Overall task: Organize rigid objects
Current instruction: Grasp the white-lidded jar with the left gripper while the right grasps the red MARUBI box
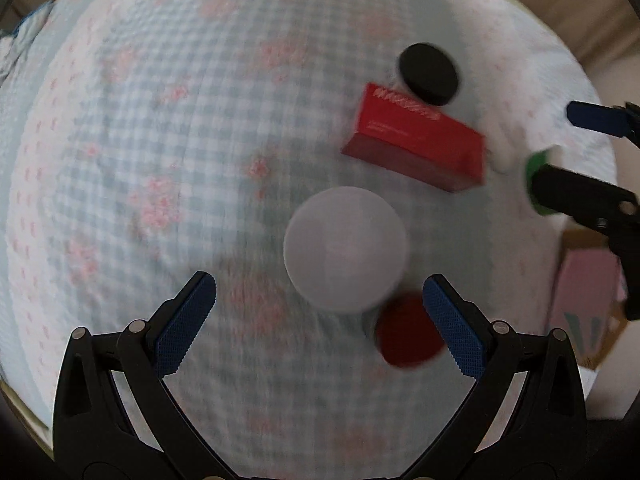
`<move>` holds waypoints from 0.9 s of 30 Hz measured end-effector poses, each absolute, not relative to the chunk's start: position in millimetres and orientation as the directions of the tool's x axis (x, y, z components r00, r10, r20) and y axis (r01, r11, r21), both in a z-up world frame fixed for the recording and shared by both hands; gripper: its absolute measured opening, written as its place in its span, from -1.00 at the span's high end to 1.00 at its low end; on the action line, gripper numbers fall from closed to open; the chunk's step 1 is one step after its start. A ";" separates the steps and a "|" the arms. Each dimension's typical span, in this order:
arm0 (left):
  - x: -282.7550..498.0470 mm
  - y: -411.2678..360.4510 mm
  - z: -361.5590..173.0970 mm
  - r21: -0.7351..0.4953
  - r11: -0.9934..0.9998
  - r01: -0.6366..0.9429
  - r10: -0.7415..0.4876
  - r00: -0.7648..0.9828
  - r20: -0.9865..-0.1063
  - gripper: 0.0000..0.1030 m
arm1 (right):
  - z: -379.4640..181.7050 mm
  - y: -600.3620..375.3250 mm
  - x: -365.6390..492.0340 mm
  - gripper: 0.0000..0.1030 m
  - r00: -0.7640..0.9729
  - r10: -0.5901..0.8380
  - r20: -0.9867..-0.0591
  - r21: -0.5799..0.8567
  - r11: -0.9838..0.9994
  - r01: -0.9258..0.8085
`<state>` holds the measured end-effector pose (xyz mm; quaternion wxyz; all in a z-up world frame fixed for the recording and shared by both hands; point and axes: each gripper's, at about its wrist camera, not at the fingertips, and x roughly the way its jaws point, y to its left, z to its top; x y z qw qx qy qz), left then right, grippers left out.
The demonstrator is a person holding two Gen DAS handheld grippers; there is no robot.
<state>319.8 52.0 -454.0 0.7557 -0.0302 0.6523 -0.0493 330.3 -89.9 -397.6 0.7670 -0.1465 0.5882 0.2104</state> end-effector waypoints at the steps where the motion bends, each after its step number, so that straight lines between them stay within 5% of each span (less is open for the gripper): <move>1: 322.0 52.0 -462.1 -0.117 0.993 0.019 -0.119 0.134 -0.984 -0.99 | -406.2 -86.9 336.1 -0.82 0.197 0.150 -0.969 0.027 0.855 -0.518; 20: 331.6 6.4 -505.5 -0.018 0.995 0.095 -0.035 0.184 -0.982 -0.70 | -500.5 -19.8 369.1 -0.07 -0.059 0.051 -0.997 0.077 0.593 -0.801; 23: 336.2 -1.3 -504.7 -0.006 0.994 0.108 -0.028 0.206 -0.978 -0.52 | -504.3 -14.4 373.3 0.14 -0.038 0.050 -0.998 0.060 0.581 -0.811; 27: 339.8 -9.0 -500.3 -0.007 0.991 0.131 -0.037 0.229 -0.973 -0.32 | -503.0 -14.2 380.3 0.14 -0.031 0.054 -0.998 0.057 0.582 -0.811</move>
